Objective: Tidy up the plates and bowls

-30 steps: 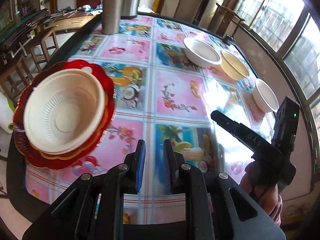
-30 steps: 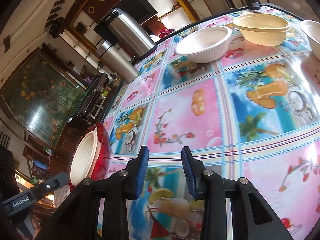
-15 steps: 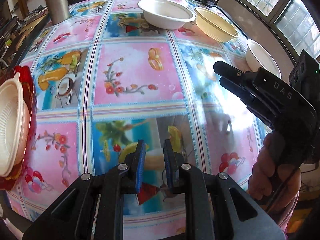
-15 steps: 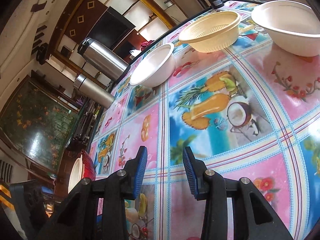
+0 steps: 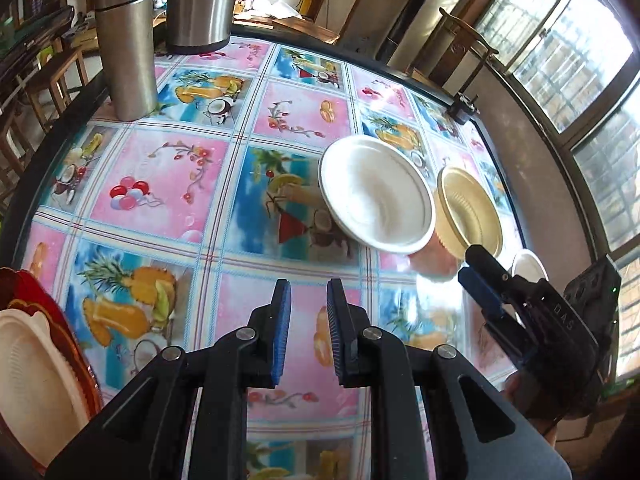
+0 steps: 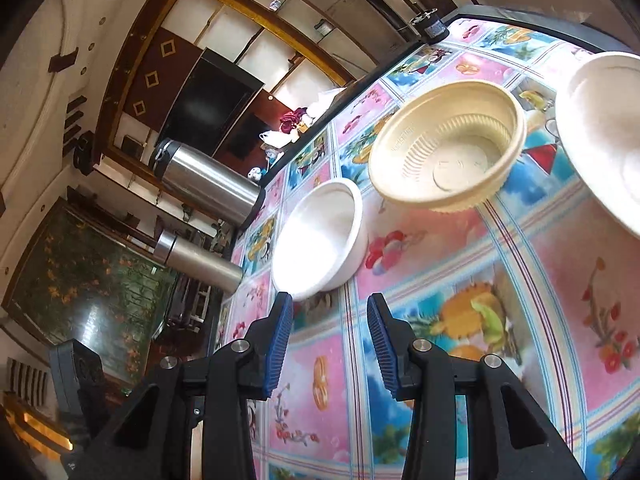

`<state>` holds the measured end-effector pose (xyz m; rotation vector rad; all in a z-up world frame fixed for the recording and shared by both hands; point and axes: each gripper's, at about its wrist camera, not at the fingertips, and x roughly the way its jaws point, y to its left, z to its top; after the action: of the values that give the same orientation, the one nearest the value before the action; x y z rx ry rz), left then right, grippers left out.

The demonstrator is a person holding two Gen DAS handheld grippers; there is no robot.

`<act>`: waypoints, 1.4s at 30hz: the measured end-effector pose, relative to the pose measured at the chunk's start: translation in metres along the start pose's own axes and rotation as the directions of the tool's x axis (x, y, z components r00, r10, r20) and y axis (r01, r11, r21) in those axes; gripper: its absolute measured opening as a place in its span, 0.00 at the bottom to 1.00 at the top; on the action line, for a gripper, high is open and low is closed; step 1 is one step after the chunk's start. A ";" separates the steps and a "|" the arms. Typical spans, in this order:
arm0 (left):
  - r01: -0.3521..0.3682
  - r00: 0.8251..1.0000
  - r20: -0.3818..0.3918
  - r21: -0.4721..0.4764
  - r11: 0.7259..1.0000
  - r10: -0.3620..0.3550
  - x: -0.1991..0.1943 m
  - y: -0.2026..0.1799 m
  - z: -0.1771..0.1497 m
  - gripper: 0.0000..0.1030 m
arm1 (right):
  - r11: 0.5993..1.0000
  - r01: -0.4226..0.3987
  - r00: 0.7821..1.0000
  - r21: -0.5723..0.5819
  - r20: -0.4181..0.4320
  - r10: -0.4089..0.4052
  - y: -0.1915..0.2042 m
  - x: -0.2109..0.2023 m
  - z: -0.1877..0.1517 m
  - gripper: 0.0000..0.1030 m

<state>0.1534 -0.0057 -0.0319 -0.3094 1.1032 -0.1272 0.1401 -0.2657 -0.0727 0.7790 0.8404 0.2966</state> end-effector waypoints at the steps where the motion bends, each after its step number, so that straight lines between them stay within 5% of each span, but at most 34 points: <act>1: 0.010 1.000 -0.011 -0.024 1.000 -0.010 0.008 0.001 0.005 0.15 | 1.000 -0.006 1.000 0.020 -0.007 0.006 -0.002 0.006 0.006 0.41; 10: 0.117 0.993 0.007 -0.141 0.983 -0.118 0.047 0.006 0.022 0.15 | 0.996 0.022 1.000 0.088 -0.022 -0.021 -0.005 0.054 0.032 0.40; 20: 0.098 0.995 0.000 -0.158 0.983 -0.099 0.049 0.019 0.018 0.15 | 0.991 0.091 0.995 0.099 -0.051 -0.086 -0.011 0.082 0.035 0.34; 27: 0.055 0.998 0.002 -0.144 0.988 -0.056 0.036 0.022 0.006 0.15 | 0.990 0.092 0.995 0.103 -0.049 -0.087 -0.007 0.079 0.030 0.09; 42: 0.042 0.998 -0.036 -0.134 0.990 -0.047 0.028 0.013 -0.007 0.20 | 0.987 0.010 0.993 0.161 -0.116 0.009 -0.028 0.042 0.008 0.06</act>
<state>0.1591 -0.0015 -0.0633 -0.4532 1.1458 -0.0996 0.1715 -0.2667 -0.1129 0.9188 0.9831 0.2781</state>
